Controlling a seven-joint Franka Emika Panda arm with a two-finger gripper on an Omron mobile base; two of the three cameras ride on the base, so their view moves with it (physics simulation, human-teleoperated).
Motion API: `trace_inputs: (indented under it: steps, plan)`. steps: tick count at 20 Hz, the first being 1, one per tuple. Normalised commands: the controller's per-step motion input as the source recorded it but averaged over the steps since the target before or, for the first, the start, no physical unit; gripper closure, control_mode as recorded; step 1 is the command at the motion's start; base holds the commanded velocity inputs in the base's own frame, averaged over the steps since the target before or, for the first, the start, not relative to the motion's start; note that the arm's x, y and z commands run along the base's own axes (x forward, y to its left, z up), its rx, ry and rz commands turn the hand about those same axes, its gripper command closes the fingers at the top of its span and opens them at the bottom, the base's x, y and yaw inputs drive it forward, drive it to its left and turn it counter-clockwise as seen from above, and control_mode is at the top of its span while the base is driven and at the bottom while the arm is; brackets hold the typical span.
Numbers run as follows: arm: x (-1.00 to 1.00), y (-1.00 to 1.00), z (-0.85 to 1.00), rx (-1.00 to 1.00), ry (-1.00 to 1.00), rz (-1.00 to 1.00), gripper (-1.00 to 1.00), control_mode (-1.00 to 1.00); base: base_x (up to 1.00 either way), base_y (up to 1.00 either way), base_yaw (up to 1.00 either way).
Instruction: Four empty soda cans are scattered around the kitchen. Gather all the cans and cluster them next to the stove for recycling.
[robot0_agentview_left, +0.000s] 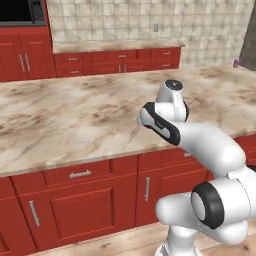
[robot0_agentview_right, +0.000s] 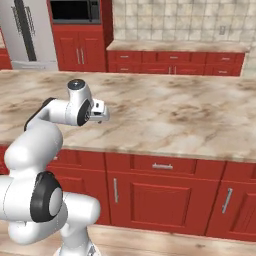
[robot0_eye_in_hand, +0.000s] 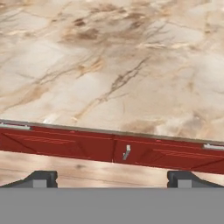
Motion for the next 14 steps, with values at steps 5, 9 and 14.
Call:
trace_inputs:
  steps: [5,9,14]
  plan:
    - [0.0,0.0,0.0,0.0,0.0,0.0,-1.0,1.0,0.26,0.0,0.44]
    - [0.0,0.0,0.0,0.0,0.0,0.0,-1.0,1.0,0.12,-0.14,0.13]
    - [0.0,0.0,0.0,0.0,0.0,0.0,-1.0,1.0,0.0,-0.35,-0.05]
